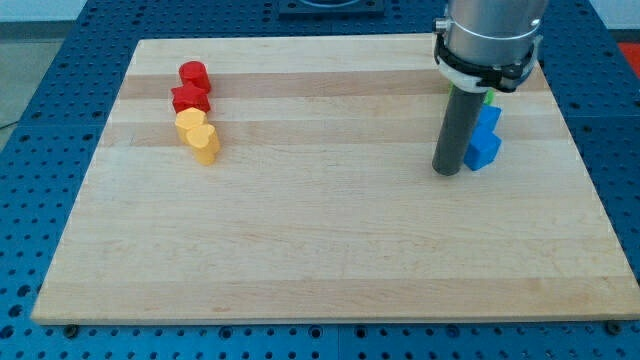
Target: Push red star a bit down and then right
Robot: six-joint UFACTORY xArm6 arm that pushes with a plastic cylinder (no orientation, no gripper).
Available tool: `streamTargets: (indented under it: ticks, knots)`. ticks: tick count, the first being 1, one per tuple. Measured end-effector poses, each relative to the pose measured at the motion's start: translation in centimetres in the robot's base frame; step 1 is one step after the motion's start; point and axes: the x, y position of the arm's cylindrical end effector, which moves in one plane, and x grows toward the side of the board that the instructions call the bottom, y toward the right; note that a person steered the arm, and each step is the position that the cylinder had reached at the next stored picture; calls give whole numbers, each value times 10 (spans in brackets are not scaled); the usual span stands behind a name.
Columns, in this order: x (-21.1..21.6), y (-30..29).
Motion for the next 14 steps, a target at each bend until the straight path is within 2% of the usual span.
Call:
streamTargets:
  ticks: [2, 3, 5, 6, 7, 8, 9, 10, 12, 13, 14]
  knots:
    - [14, -19]
    - [63, -67]
    - [104, -127]
    - [134, -196]
    - [140, -274]
    - [123, -347]
    - [76, -394]
    - [56, -436]
    - [54, -437]
    - [24, -438]
    - [-40, -437]
